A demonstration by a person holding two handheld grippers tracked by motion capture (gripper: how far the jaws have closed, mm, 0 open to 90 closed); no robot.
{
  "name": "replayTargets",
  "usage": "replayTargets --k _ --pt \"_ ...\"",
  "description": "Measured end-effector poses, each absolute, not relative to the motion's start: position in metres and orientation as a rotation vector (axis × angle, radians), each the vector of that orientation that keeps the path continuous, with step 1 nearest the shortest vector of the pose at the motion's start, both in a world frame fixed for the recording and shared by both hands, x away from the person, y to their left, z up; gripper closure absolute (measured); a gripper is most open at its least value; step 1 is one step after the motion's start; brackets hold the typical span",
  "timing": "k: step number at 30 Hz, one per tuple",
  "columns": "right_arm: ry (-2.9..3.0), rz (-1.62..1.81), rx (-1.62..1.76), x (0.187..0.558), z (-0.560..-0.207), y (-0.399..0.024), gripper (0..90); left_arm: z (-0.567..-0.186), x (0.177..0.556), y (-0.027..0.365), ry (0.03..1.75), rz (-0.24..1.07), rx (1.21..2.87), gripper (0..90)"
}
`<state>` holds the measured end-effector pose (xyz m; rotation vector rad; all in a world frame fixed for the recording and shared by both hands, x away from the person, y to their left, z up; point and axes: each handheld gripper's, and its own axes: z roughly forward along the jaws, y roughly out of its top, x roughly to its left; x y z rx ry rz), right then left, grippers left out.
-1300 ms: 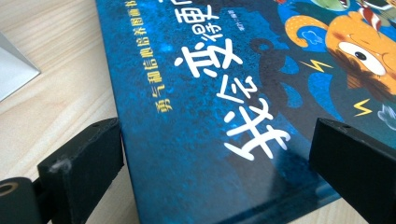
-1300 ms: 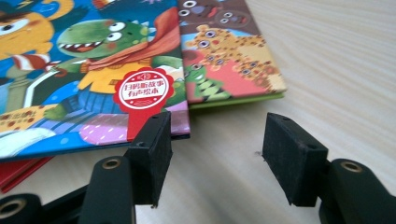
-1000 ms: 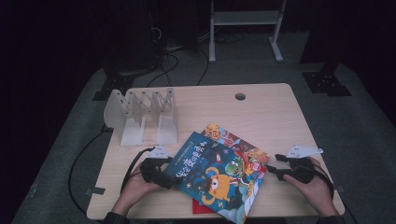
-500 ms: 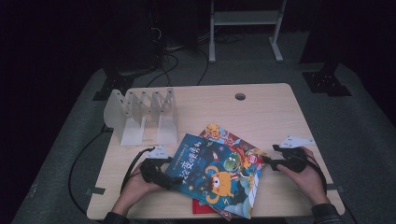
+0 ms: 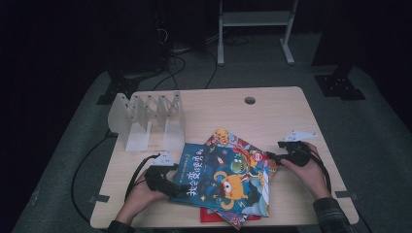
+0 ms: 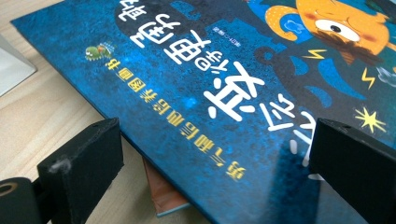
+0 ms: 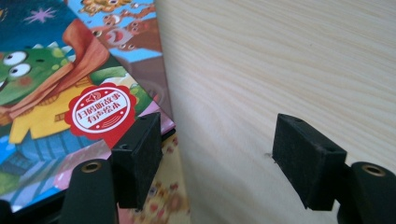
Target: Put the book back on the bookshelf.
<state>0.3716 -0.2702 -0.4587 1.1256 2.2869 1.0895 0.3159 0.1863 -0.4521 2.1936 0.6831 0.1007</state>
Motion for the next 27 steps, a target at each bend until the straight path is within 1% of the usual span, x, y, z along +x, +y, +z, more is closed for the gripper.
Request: replayTargets --k 3,6,12,17,20,27 --pt "2.287 1.112 1.154 0.378 -0.46 -0.27 31.6 -0.452 0.314 0.187 0.683 0.102 2.189 2.3" --pt "2.275 1.148 1.174 0.379 -0.457 -0.269 36.2 -0.452 0.314 0.187 0.68 0.097 2.193 2.4" --pt "2.294 1.247 1.147 0.37 -0.449 -0.259 36.4 -0.451 0.312 0.188 0.666 0.105 2.199 3.0" --pt "2.348 1.238 1.138 0.366 -0.456 -0.249 36.5 -0.451 0.312 0.192 0.673 0.113 2.193 3.0" --pt "2.358 1.255 1.124 0.365 -0.456 -0.246 38.8 -0.451 0.312 0.194 0.681 0.117 2.187 3.0" --pt "2.358 1.259 1.131 0.364 -0.457 -0.243 37.3 -0.451 0.312 0.198 0.693 0.117 2.183 3.0"
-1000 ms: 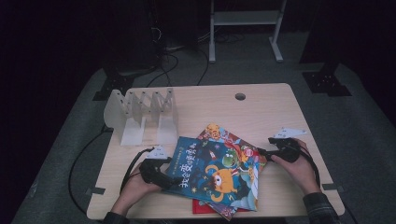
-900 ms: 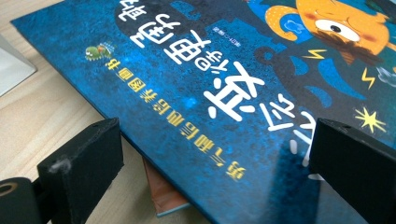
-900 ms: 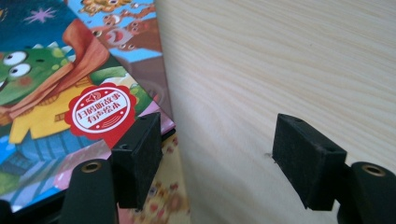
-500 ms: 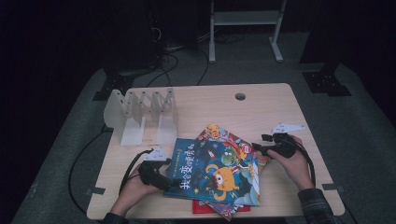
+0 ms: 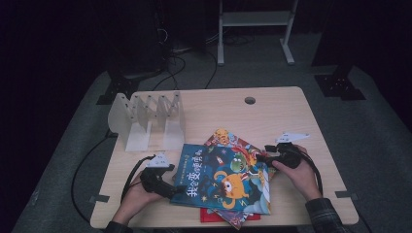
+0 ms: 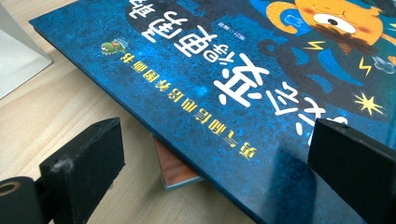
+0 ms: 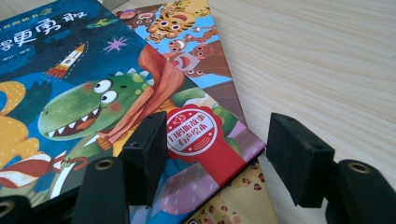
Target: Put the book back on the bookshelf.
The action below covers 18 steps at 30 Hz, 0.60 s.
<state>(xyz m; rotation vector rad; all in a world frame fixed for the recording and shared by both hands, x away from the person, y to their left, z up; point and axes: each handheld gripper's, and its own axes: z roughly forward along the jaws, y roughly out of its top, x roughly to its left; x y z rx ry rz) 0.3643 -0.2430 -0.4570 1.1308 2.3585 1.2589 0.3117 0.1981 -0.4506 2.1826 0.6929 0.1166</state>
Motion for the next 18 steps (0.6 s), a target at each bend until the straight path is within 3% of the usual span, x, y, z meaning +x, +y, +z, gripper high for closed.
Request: replayTargets --k 18 --pt "2.383 1.28 1.084 0.363 -0.458 -0.226 35.6 -0.449 0.311 0.207 0.707 0.105 2.162 1.3"
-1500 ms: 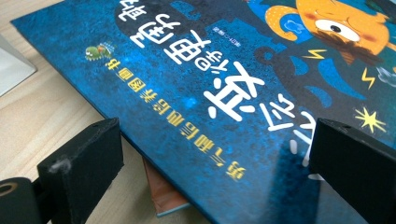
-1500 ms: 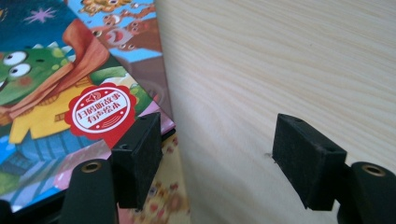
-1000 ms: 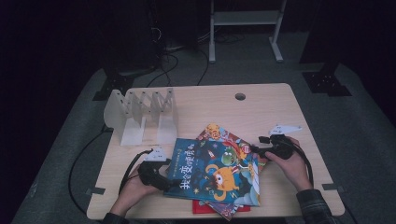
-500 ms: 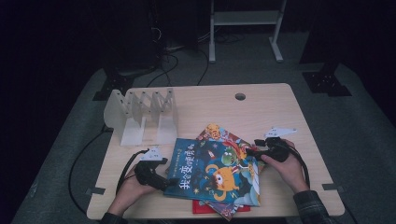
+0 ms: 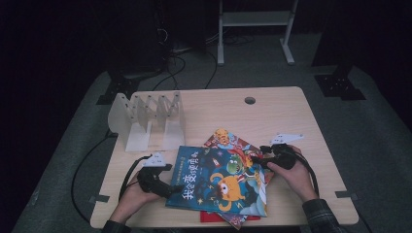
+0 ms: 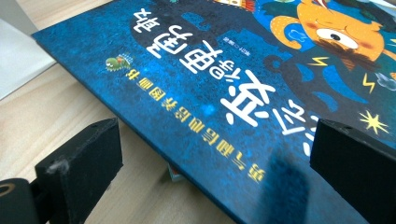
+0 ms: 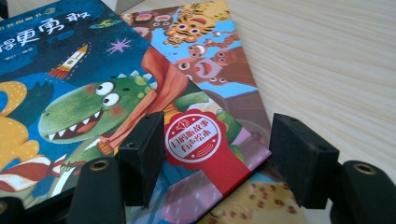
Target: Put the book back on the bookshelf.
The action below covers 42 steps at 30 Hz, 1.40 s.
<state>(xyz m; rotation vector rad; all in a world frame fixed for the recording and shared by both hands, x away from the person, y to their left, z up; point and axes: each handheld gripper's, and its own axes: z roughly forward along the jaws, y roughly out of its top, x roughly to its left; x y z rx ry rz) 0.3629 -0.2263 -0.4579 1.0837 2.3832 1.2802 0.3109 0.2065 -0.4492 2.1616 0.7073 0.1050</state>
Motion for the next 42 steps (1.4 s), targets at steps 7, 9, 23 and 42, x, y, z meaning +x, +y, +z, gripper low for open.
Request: replayTargets --k 7,9,23,42 --pt "2.398 1.292 1.064 0.362 -0.458 -0.219 35.6 -0.45 0.309 0.213 0.724 0.1 2.164 0.0" --pt "2.404 1.295 1.055 0.362 -0.458 -0.216 35.6 -0.451 0.309 0.214 0.729 0.096 2.166 0.0" --pt "2.367 1.31 1.06 0.357 -0.453 -0.226 35.2 -0.451 0.304 0.226 0.785 0.096 2.138 0.0" --pt "2.195 1.136 1.251 0.335 -0.465 -0.311 28.8 -0.455 0.301 0.231 0.813 0.089 2.136 0.0"
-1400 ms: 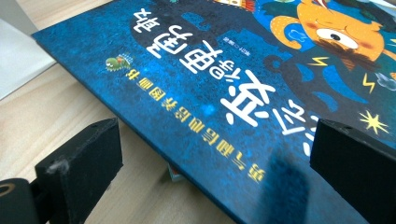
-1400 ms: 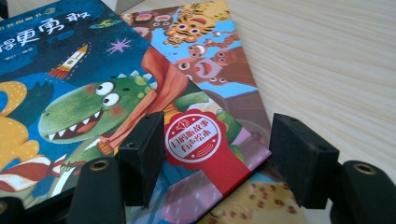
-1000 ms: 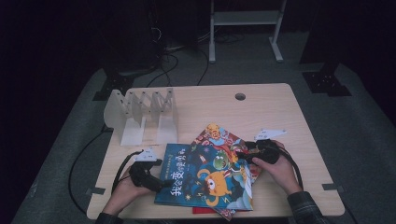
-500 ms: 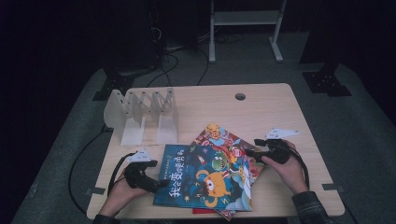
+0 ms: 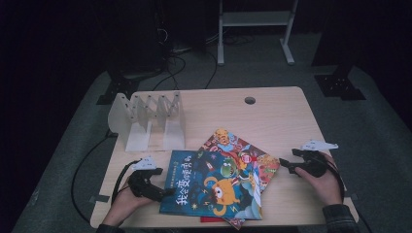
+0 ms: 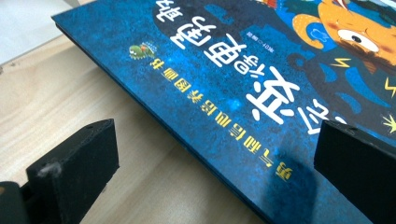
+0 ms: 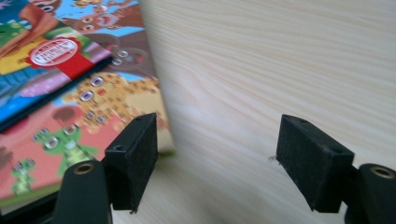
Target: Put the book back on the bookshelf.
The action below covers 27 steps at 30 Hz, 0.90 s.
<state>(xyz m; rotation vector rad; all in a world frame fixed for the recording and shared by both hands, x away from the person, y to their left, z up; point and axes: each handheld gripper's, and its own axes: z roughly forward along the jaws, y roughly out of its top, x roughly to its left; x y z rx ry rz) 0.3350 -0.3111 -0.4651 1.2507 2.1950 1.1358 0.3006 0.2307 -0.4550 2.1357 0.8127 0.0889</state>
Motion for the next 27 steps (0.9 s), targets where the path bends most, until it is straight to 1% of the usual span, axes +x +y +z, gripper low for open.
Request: replayTargets --k 5,12,21,27 --pt "2.184 1.088 1.288 0.329 -0.472 -0.325 28.5 -0.458 0.301 0.228 0.812 0.062 2.134 0.0" --pt "2.182 1.074 1.297 0.328 -0.474 -0.328 29.0 -0.462 0.302 0.223 0.812 0.005 2.117 0.0" --pt "2.166 1.129 1.276 0.323 -0.465 -0.324 29.7 -0.466 0.304 0.219 0.818 -0.05 2.096 0.0" --pt "2.197 1.186 1.226 0.311 -0.461 -0.313 30.1 -0.469 0.306 0.218 0.823 -0.083 2.087 0.0"
